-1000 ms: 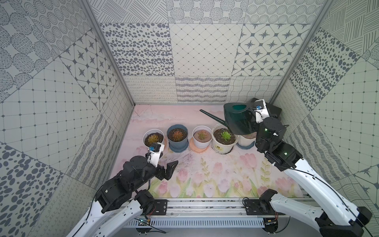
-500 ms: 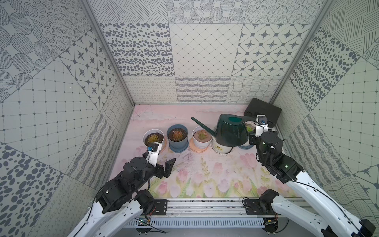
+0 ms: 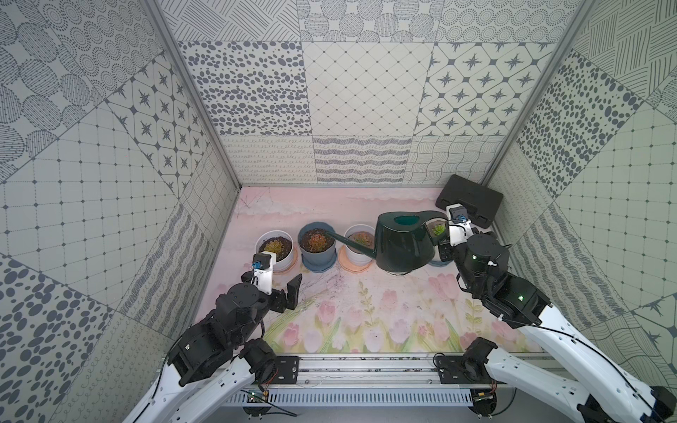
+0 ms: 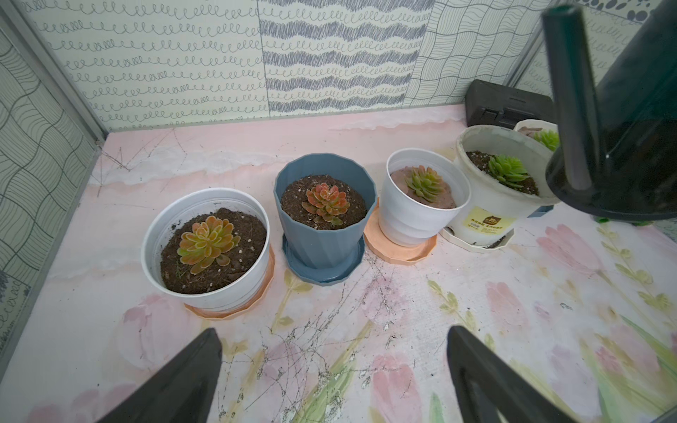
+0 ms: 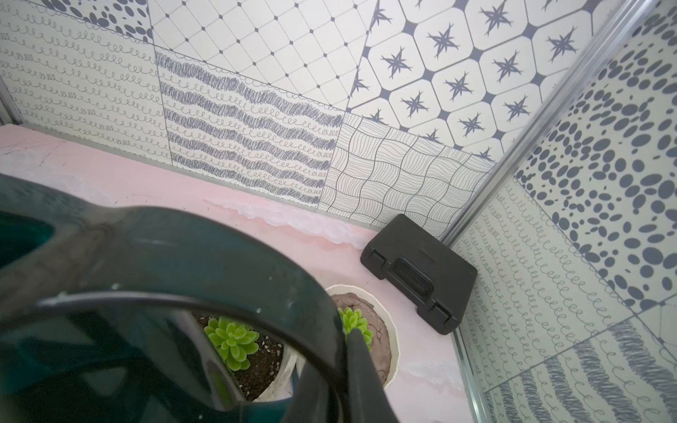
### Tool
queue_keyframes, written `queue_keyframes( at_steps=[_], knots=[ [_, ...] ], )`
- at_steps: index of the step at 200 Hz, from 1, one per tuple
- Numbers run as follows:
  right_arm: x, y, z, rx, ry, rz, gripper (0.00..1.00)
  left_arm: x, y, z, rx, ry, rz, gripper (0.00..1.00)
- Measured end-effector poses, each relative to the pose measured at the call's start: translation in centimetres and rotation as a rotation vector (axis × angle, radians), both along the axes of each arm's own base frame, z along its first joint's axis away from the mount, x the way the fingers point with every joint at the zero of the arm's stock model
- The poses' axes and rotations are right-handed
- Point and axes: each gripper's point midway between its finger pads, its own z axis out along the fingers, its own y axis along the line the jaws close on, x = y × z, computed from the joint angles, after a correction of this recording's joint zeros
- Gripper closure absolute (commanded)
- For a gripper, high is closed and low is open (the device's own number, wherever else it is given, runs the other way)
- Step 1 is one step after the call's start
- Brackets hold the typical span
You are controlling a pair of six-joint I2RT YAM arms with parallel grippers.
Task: Water the succulent around the soil edge
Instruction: Water the soil of the potted plant with water.
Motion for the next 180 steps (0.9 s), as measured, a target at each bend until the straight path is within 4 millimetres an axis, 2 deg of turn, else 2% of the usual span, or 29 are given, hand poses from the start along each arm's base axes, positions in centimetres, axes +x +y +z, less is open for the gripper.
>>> queue_keyframes(
  at_steps=[49, 85, 139, 180],
  knots=[
    [2.8, 4.5, 0.3, -0.217, -0.014, 0.017, 1.0, 0.0, 1.4, 0.6, 0.013, -0.039, 0.062, 0.01],
    [4.6, 7.4, 2.0, -0.36, -0.065, 0.041, 1.0, -0.2, 1.9, 0.9, 0.009, -0.056, 0.079, 0.01],
    [6.1, 10.1, 4.5, -0.503, -0.125, 0.071, 1.0, -0.3, 2.0, 0.9, 0.005, -0.061, 0.078, 0.01],
    [7.3, 12.6, 4.7, -0.599, -0.145, 0.081, 1.0, -0.4, 2.1, 1.1, -0.001, -0.068, 0.078, 0.01]
  ],
)
